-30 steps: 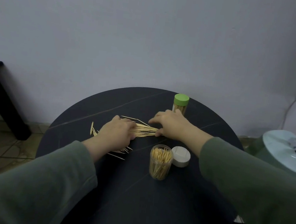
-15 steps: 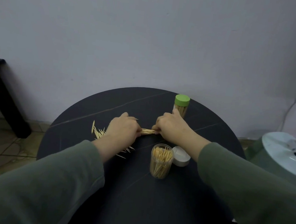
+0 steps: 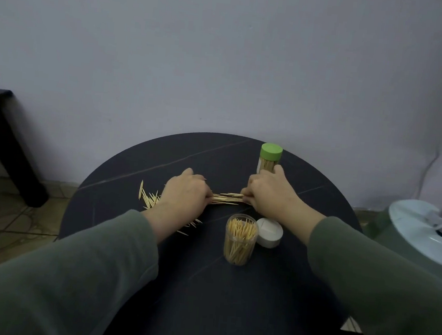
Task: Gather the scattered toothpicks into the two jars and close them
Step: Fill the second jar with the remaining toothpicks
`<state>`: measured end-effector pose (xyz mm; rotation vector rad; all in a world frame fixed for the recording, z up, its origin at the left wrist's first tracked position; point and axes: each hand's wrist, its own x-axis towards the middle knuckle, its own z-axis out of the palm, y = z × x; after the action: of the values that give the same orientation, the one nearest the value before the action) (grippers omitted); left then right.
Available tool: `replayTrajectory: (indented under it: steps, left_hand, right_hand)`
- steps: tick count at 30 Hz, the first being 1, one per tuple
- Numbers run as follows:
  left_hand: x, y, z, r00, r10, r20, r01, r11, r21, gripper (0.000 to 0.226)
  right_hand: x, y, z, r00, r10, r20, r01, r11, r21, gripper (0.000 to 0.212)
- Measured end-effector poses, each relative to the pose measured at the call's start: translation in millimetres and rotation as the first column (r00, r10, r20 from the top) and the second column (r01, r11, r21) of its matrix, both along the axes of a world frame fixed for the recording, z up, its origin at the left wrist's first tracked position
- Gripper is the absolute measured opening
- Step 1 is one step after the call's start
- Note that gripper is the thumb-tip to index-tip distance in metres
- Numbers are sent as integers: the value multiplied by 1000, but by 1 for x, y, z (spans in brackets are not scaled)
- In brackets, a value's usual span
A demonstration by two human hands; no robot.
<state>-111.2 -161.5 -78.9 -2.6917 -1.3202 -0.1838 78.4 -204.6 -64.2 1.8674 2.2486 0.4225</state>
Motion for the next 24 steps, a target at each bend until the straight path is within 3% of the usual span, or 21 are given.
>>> replayTrajectory:
  steps: [7, 12, 15, 19, 21, 24]
  left_hand:
    - [-4, -2, -2, 983, -7, 184, 6, 1000, 3, 27]
    - [-3, -7, 2, 905, 46, 424, -2, 994, -105, 23]
    - [1, -18, 13, 741, 179, 647, 56, 944, -326, 20]
    - [6, -40, 31, 402, 407, 820, 326, 773, -544, 19]
    - [7, -51, 40, 321, 473, 820, 416, 708, -571, 21]
    - [7, -61, 46, 286, 548, 786, 481, 628, -612, 26]
  right_hand:
    - [8, -16, 4, 954, -45, -295, 98, 981, 166, 26]
    - [12, -23, 8, 776, -100, -622, 231, 964, 133, 24]
    - [10, -26, 10, 554, -83, -829, 247, 967, 68, 19]
    - [-3, -40, 19, 275, 73, -959, 142, 983, 116, 14]
    - [-11, -47, 23, 185, 128, -974, 107, 983, 149, 18]
    - [-21, -58, 24, 53, 144, -988, 64, 987, 147, 18]
